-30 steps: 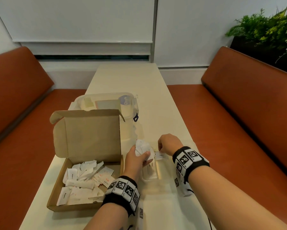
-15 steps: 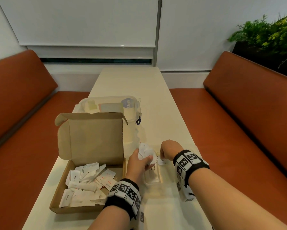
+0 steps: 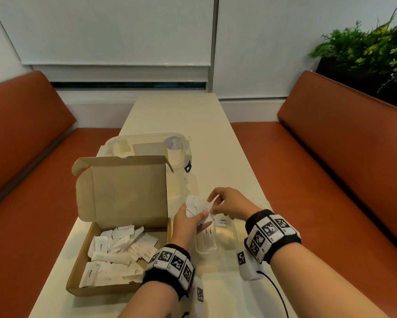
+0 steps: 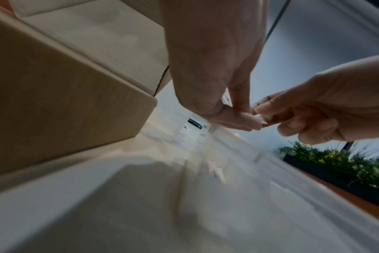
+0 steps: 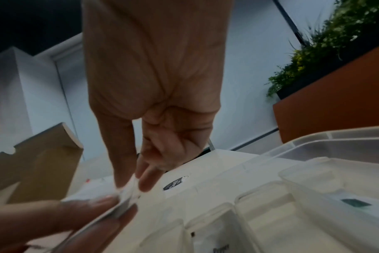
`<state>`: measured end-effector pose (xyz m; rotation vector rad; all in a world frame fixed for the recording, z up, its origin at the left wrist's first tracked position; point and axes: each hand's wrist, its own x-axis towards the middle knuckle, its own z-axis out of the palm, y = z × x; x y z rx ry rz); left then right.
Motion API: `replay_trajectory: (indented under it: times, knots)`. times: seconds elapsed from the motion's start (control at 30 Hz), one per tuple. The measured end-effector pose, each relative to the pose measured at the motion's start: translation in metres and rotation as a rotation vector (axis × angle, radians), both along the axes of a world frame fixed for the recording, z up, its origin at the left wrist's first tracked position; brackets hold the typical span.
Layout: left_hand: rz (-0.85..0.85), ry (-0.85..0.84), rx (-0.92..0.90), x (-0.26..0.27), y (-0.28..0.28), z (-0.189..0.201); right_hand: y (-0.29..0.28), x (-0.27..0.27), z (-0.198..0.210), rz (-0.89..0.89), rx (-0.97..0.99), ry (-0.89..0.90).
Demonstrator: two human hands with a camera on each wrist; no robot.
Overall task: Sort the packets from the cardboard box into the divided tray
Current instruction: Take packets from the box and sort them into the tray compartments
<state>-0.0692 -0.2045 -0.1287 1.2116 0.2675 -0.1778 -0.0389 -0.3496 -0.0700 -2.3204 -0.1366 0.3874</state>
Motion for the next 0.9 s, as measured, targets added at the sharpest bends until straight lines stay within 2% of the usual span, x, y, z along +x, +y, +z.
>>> replay_trajectory:
  times: [0.17, 0.27, 0.43, 0.53, 0.73, 0.9]
  knots:
    - [-0.003, 0.008, -0.125, -0.002, -0.003, 0.008, -0.002, -0.012, -0.006, -0.102, 0.205, -0.031]
    - [-0.011, 0.042, -0.215, -0.004, -0.005, 0.013, -0.007, -0.018, -0.009, -0.180, 0.281, 0.019]
    - [-0.059, -0.003, -0.115, -0.008, -0.009, 0.012, -0.006, -0.027, -0.014, -0.235, 0.338, 0.008]
    - [-0.077, -0.002, -0.116, -0.011, -0.010, 0.012, -0.007, -0.031, -0.016, -0.300, 0.398, -0.004]
    - [-0.041, -0.008, -0.113, -0.012, -0.010, 0.009, -0.008, -0.034, -0.018, -0.395, 0.467, 0.002]
    - [0.045, -0.018, -0.096, -0.013, -0.009, 0.007, -0.009, -0.040, -0.025, -0.505, 0.622, 0.000]
